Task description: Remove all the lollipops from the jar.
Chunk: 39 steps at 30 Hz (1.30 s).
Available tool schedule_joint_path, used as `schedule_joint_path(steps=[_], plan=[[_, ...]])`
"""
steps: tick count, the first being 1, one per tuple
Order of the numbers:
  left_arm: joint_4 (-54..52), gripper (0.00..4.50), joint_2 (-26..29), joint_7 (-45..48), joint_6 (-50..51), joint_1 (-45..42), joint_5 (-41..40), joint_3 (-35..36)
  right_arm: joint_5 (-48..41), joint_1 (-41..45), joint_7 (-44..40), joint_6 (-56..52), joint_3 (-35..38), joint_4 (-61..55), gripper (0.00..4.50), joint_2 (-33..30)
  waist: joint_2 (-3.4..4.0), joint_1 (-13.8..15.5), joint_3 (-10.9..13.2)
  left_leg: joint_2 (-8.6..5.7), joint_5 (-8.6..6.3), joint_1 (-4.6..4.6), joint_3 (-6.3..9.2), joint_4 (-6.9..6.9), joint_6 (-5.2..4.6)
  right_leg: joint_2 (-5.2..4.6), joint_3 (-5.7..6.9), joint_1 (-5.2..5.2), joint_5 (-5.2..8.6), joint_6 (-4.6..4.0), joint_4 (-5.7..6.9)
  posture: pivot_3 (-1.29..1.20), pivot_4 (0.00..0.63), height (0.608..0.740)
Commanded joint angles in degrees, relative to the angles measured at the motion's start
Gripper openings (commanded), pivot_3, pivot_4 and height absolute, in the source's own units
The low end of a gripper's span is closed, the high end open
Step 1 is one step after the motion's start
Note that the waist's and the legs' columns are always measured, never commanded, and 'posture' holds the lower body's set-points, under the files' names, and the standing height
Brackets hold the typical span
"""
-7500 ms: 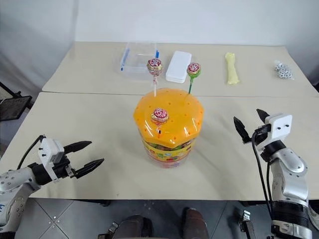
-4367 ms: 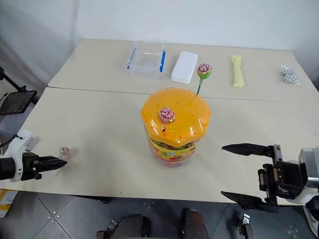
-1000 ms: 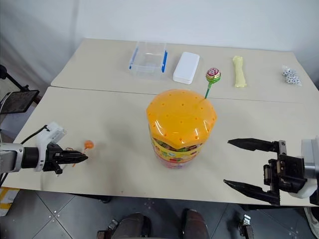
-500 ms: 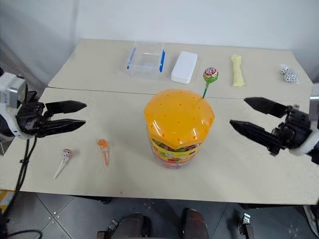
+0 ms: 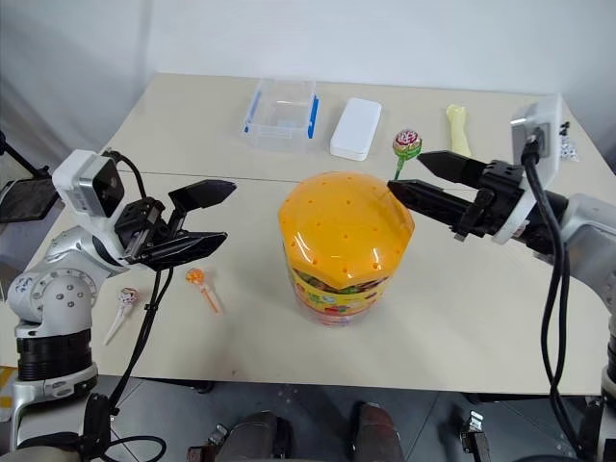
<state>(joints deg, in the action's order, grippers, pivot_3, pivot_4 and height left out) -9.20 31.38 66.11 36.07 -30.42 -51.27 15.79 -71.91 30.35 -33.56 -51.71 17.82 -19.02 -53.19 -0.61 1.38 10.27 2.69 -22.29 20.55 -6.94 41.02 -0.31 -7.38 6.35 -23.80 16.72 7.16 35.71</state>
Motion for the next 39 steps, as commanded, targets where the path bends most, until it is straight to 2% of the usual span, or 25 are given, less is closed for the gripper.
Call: schedule_joint_path(steps=[1, 4, 13, 14, 20, 21, 23, 24, 26, 28, 30, 34, 39], plan=[[-2.7, 4.5, -0.1, -0.8, -1.3, -0.3, -1.8, 0.5, 1.1, 1.4, -1.6, 0.3, -0.3, -0.7, 4.13, 0.4, 0.0, 0.0, 0.0, 0.0, 0.0, 0.0, 0.01, 0.0, 0.0, 0.0, 0.01, 0.0, 0.0, 0.0, -0.01, 0.0, 0.15, 0.74], [-2.8, 4.5, -0.8, -2.3, -2.2, -0.9, -1.7, 0.5, 2.6, 2.9, -2.4, 1.4, -1.3, 0.2, 3.37, 1.7, 0.0, -0.1, 0.0, 0.0, 0.0, 0.01, 0.01, -0.01, 0.0, 0.0, 0.03, 0.0, 0.0, 0.0, -0.03, 0.0, 0.15, 0.74], [-2.8, 4.5, -1.7, -3.6, -2.8, -2.2, -2.7, 0.4, 5.0, 4.3, -6.0, 2.7, 0.0, 2.2, 0.15, 3.8, 0.0, -0.1, 0.0, 0.01, 0.0, 0.05, 0.04, -0.02, 0.0, 0.01, 0.12, 0.0, 0.0, 0.0, -0.07, 0.0, 0.15, 0.74], [-2.8, 4.5, -2.0, -3.9, -2.6, -2.6, -3.1, 0.5, 4.4, 4.9, -5.7, 2.8, 0.9, 2.9, 0.03, 4.2, 0.0, -0.1, 0.0, 0.01, 0.0, 0.05, 0.04, -0.01, 0.0, 0.01, 0.12, 0.0, 0.0, 0.0, -0.07, 0.0, 0.15, 0.74], [-2.7, 4.5, -2.8, -4.3, -2.1, -3.7, -5.1, 0.1, -2.6, 9.9, -6.9, 4.1, 9.2, 7.3, 0.03, 5.2, 0.02, -0.1, 0.0, 0.01, 0.0, 0.06, 0.04, -0.02, 0.0, 0.01, 0.13, 0.0, 0.0, 0.01, -0.07, 0.0, 0.15, 0.74], [-3.0, 4.5, -2.6, -3.6, -1.8, -3.4, -5.1, -0.4, -3.3, 10.4, -6.8, 3.0, 10.7, 8.5, 0.03, 3.6, 0.01, 0.0, 0.0, 0.01, 0.0, 0.06, 0.04, -0.04, 0.0, 0.02, 0.14, 0.0, 0.0, 0.01, -0.07, 0.0, 0.15, 0.74], [-3.4, 4.5, -1.1, -1.0, -1.7, -1.8, -4.3, -1.4, -1.2, 8.9, -6.9, -0.9, 14.3, 13.4, 0.03, -3.6, 0.03, 0.3, 0.0, 0.01, 0.0, 0.08, 0.12, -0.04, 0.0, 0.02, 0.19, 0.01, 0.0, 0.01, -0.07, 0.0, 0.15, 0.74], [-3.5, 4.5, 1.8, 2.7, -3.0, -0.2, -1.4, -3.1, 3.2, 4.9, -8.4, -2.7, 15.6, 15.8, 0.03, -9.1, 0.02, 0.4, 0.0, -0.03, 0.0, 0.14, 0.17, -0.04, -0.01, 0.0, 0.2, 0.0, 0.0, 0.01, -0.1, 0.0, 0.15, 0.74], [-3.1, 4.5, 6.0, 8.0, -6.6, 2.1, 3.5, -5.6, 10.5, -2.7, -10.9, -3.3, 16.7, 18.0, 0.03, -15.9, 0.02, 0.3, 0.0, -0.03, -0.04, 0.2, 0.21, -0.08, -0.07, 0.01, 0.27, 0.0, -0.01, 0.01, -0.19, 0.0, 0.15, 0.74], [-2.6, 4.5, 9.1, 12.2, -10.2, 4.1, 7.3, -7.6, 15.2, -11.2, -12.9, -4.1, 17.9, 18.2, 0.03, -18.9, 0.02, 0.1, 0.0, -0.03, -0.08, 0.2, 0.09, -0.11, -0.12, 0.0, 0.31, 0.0, -0.01, 0.02, -0.29, 0.0, 0.15, 0.74], [-2.1, 4.5, 10.7, 15.4, -14.1, 5.6, 10.5, -9.4, 23.6, -18.9, -11.5, -3.0, 15.3, 19.9, 0.03, -21.8, 0.03, -0.1, 0.0, -0.02, -0.08, 0.21, -0.05, -0.08, -0.12, 0.0, 0.33, 0.0, -0.02, 0.04, -0.43, 0.0, 0.15, 0.74], [-1.2, 4.5, 9.6, 14.8, -14.0, 5.6, 10.2, -10.4, 31.6, -26.4, -8.0, -4.5, 11.6, 23.3, 0.03, -20.7, 0.15, -0.2, 0.0, 0.02, -0.03, 0.17, -0.3, 0.02, -0.14, -0.02, 0.17, 0.01, -0.02, 0.04, -0.52, 0.0, 0.15, 0.74], [-1.8, 4.5, 8.0, 12.9, -13.8, 5.8, 11.0, -11.3, 40.2, -29.1, -5.8, 1.3, 4.5, 25.8, 0.03, -15.8, 0.19, -0.2, 0.0, 0.04, -0.02, 0.07, -0.28, -0.02, -0.12, 0.0, 0.13, 0.05, -0.02, 0.05, -0.45, 0.0, 0.15, 0.74]])
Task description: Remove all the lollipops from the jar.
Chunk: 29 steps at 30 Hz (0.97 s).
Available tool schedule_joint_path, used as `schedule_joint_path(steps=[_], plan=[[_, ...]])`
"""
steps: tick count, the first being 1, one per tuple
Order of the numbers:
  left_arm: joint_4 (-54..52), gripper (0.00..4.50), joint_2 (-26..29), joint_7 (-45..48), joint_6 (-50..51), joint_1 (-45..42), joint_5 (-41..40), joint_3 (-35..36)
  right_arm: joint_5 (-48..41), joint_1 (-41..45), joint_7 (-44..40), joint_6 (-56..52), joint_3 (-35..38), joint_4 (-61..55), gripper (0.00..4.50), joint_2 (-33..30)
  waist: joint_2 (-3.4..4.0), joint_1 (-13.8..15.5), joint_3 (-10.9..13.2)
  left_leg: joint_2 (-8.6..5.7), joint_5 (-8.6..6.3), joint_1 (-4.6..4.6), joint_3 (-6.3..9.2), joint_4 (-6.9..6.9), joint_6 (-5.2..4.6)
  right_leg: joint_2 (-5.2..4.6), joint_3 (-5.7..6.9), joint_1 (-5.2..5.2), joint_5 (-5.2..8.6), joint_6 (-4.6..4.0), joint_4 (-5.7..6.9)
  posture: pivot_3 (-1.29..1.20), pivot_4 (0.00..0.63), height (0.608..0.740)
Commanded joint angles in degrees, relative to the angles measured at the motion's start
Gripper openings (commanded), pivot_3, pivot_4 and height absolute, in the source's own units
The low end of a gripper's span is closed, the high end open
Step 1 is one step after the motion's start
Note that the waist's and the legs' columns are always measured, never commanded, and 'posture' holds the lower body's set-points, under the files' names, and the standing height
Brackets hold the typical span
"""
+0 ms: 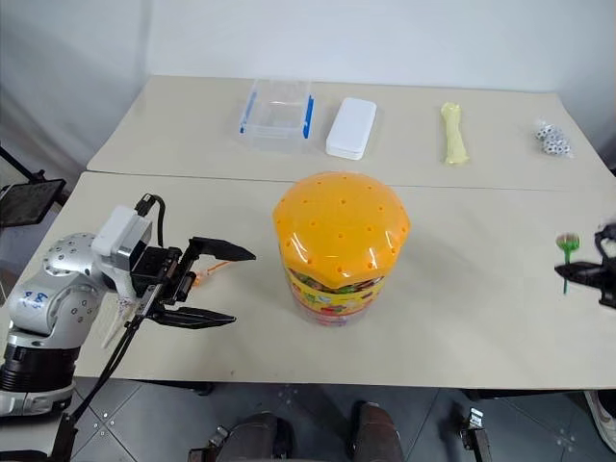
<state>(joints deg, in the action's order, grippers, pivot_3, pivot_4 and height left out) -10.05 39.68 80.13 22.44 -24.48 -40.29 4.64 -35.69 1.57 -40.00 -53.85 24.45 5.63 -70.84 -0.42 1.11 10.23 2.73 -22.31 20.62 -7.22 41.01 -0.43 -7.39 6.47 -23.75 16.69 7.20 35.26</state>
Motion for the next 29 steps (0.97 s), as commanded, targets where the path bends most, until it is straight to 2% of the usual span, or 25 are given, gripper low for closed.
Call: schedule_joint_path(steps=[1, 4, 7, 11, 14, 16, 18, 24, 27, 29], plan=[[-1.2, 4.5, -0.4, -1.5, 0.0, 0.1, -0.1, -0.1, 4.8, -0.4, -0.1, 5.4, -2.5, 1.8, 0.03, 3.3, 0.02, 0.0, 0.0, 0.0, 0.0, 0.01, -0.01, 0.0, 0.0, 0.0, 0.0, -0.01, 0.0, 0.0, 0.0, 0.0, 0.15, 0.74], [-0.9, 4.5, -0.2, -1.8, -0.1, 0.6, 0.2, -0.1, 7.7, -1.6, 0.2, 9.5, -2.7, 3.2, 0.03, 6.5, 0.14, 0.1, 0.0, -0.01, 0.0, 0.02, 0.0, -0.03, 0.01, 0.01, 0.02, -0.01, 0.0, 0.01, -0.02, 0.0, 0.15, 0.74], [-0.1, 4.5, 0.5, -2.0, -0.2, 0.7, 0.7, 0.3, 8.5, -2.2, -0.1, 11.0, -1.4, 3.1, 0.72, 8.2, 0.17, 0.2, 0.0, -0.02, 0.0, 0.02, -0.01, -0.02, 0.01, 0.01, 0.02, 0.0, -0.01, 0.02, -0.03, 0.0, 0.15, 0.74], [0.2, 4.5, 4.2, -2.0, 2.4, 1.4, 2.4, -0.7, 9.4, -4.0, -1.7, 14.3, 1.9, 2.4, 2.02, 8.4, 0.18, 0.2, 0.0, -0.02, 0.0, 0.02, 0.01, -0.01, 0.0, 0.02, 0.02, 0.03, -0.01, 0.02, -0.09, 0.0, 0.15, 0.74], [2.7, 4.5, 4.4, -4.0, -0.2, 2.0, 5.3, -0.5, 9.5, -7.1, -7.1, 28.1, 9.8, 0.7, 3.03, 10.4, 0.31, 0.3, 0.0, -0.02, 0.0, 0.01, 0.0, -0.07, 0.01, 0.03, 0.02, 0.03, -0.01, 0.03, -0.15, 0.0, 0.15, 0.74], [5.7, 4.5, 3.5, -8.0, -4.8, 3.6, 9.1, 1.3, -0.4, -8.2, -16.6, 33.2, 17.7, -8.1, 3.73, 15.8, 0.31, 0.2, 0.0, -0.02, 0.0, 0.01, 0.01, -0.1, 0.01, 0.05, 0.03, 0.06, -0.01, 0.03, -0.22, 0.0, 0.15, 0.74], [6.5, 4.5, 2.2, -11.2, -8.3, 6.2, 11.0, 3.1, -5.6, -9.9, -20.3, 36.2, 18.6, -18.7, 4.43, 21.0, 0.32, 0.0, 0.0, 0.02, 0.0, -0.06, 0.05, -0.16, 0.03, 0.12, 0.03, 0.09, -0.01, 0.03, -0.23, 0.0, 0.15, 0.74], [2.4, 4.5, 0.1, -19.2, -11.9, 13.6, 14.2, 5.8, -2.1, -13.5, -22.7, 42.6, 8.2, -30.8, 4.48, 26.5, 0.27, 0.1, 0.0, 0.09, -0.04, -0.19, 0.04, -0.15, 0.1, 0.16, -0.02, 0.17, -0.01, 0.03, -0.18, 0.0, 0.15, 0.74], [-0.7, 4.5, -1.1, -22.7, -13.3, 17.7, 14.9, 7.5, 2.4, -14.0, -26.9, 48.6, 2.5, -28.0, 4.48, 27.6, 0.27, 0.3, 0.0, 0.06, -0.05, -0.19, 0.06, -0.14, 0.08, 0.09, -0.03, 0.16, -0.01, 0.03, -0.12, 0.0, 0.15, 0.74], [-1.9, 4.5, -1.0, -23.1, -14.0, 19.1, 15.0, 7.7, 4.3, -13.1, -28.0, 52.0, 1.2, -24.6, 4.48, 27.9, 0.27, 0.4, 0.0, 0.02, -0.07, -0.19, 0.11, -0.1, 0.05, 0.06, -0.03, 0.17, -0.01, 0.03, -0.08, 0.0, 0.15, 0.74]])
